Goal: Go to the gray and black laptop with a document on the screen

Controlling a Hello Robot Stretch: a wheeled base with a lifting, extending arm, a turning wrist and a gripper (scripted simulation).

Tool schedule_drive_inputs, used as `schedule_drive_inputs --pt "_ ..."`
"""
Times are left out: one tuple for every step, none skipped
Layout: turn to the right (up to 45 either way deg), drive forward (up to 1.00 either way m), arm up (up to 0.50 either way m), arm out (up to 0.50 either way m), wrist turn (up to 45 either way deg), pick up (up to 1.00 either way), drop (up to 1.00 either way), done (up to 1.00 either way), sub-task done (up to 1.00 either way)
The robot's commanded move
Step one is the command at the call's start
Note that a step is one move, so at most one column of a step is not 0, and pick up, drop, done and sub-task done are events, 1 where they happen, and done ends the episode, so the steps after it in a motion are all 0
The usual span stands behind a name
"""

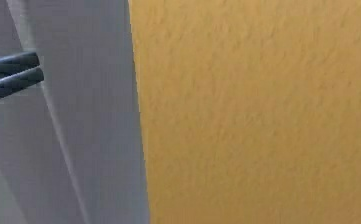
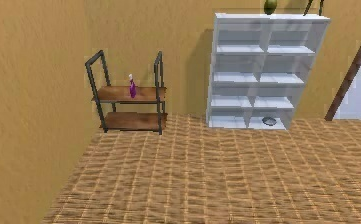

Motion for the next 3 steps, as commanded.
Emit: schedule_drive_inputs --pt "45.0 0.00 0.00 0.00 0.0 0.00 0.00 0.00 0.00" --pt "45.0 0.00 0.00 0.00 0.0 0.00 0.00 0.00 0.00" --pt "0.0 0.05 0.00 0.00 0.0 0.00 0.00 0.00 0.00"
